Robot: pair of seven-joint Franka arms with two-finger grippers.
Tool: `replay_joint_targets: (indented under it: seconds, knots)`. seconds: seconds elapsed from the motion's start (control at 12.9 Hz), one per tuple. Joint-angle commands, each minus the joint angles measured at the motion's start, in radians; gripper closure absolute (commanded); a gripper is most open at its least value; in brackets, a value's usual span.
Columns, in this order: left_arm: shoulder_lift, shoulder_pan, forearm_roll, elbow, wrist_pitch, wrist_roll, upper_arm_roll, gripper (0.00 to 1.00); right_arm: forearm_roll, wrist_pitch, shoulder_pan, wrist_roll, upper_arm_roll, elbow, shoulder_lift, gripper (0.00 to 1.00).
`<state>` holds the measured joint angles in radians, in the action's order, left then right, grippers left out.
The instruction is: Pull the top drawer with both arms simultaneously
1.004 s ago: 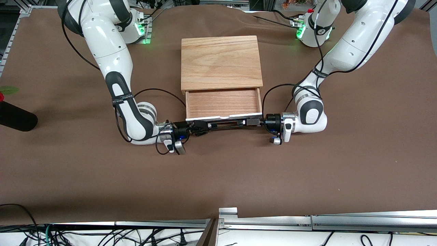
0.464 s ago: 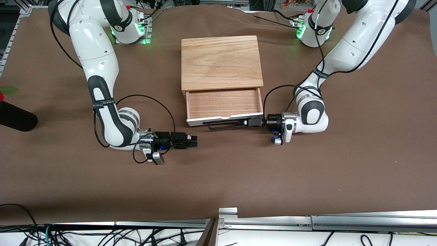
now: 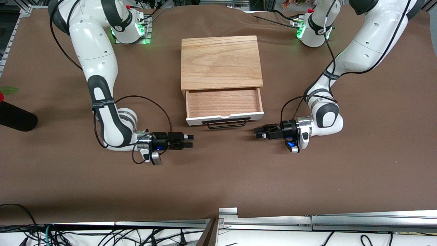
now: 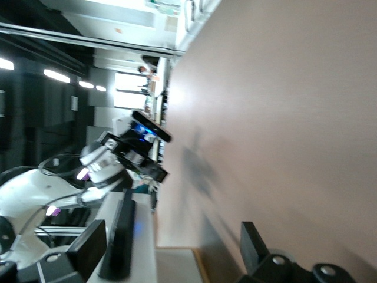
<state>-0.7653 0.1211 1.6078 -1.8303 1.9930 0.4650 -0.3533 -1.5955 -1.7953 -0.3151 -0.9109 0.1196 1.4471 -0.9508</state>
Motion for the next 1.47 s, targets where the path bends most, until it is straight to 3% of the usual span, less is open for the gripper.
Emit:
replay_joint_targets:
  seconds: [0.0, 0.31, 0.54, 0.7, 0.93, 1.16, 1.39]
  knots:
    - [0.053, 0.005, -0.015, -0.023, -0.010, -0.049, 0.002, 0.00, 0.185, 0.007, -0.002, 0.107, 0.083, -0.020, 0.046, 0.00]
    - [0.194, 0.058, -0.110, -0.124, -0.010, -0.052, 0.010, 0.00, 0.451, 0.008, -0.007, 0.255, 0.167, -0.117, 0.069, 0.00]
    - [0.326, 0.098, -0.273, -0.211, -0.010, -0.052, 0.065, 0.00, 0.690, -0.036, -0.013, 0.438, 0.193, -0.212, 0.067, 0.00]
    - [0.411, 0.106, -0.383, -0.251, -0.002, -0.055, 0.106, 0.00, 0.768, -0.047, -0.013, 0.557, 0.216, -0.257, 0.067, 0.00]
    - [0.561, 0.107, -0.697, -0.262, -0.003, -0.158, 0.157, 0.00, 0.984, -0.039, -0.044, 0.699, 0.267, -0.283, 0.072, 0.00]
    - [0.711, 0.106, -1.016, -0.259, -0.063, -0.288, 0.186, 0.00, 1.103, -0.035, -0.045, 0.710, 0.279, -0.262, 0.130, 0.00]
    - [0.770, 0.022, -1.221, -0.215, -0.202, -0.328, 0.302, 0.00, 1.199, -0.039, -0.029, 0.710, 0.273, -0.147, 0.254, 0.00]
